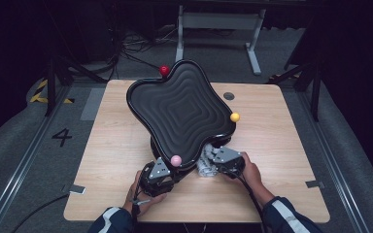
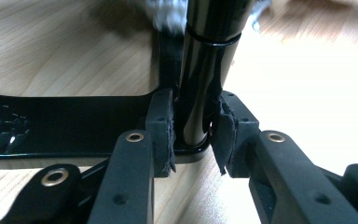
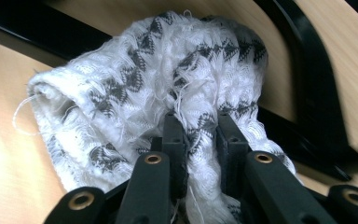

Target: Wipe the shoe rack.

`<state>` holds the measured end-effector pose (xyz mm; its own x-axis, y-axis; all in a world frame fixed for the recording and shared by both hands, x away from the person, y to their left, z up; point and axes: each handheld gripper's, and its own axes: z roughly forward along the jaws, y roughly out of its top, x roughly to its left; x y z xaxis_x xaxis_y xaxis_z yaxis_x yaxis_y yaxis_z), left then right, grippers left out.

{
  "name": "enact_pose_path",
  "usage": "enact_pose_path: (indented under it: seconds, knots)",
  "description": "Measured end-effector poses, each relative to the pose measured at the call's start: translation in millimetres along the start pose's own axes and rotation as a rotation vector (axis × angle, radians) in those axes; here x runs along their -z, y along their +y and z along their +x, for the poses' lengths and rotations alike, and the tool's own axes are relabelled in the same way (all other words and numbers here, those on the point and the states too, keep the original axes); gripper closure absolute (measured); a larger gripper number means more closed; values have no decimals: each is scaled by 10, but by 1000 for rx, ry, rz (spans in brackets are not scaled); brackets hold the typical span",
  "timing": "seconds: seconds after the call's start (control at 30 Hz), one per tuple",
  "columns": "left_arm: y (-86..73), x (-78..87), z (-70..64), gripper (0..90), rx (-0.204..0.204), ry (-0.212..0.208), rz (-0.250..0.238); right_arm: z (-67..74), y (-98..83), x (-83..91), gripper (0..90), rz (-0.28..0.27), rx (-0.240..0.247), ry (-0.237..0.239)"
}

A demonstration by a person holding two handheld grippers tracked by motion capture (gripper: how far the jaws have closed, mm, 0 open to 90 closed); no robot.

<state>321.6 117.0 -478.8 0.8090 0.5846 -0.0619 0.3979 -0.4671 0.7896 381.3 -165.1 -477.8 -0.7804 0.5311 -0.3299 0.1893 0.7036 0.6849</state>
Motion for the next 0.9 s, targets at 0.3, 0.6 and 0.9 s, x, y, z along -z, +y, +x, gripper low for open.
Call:
enact_pose_path:
  seconds: [0.3, 0.6, 0.9]
  knots:
    - [0, 0, 0, 691, 1, 0, 0, -280, -162, 68, 776, 56, -47, -62]
    - [1, 3, 2, 691, 3, 0, 3, -539, -315, 396, 785, 0, -112, -84]
    - [0, 1, -1, 690, 2, 0, 0, -544, -298, 758, 788, -97, -107, -65]
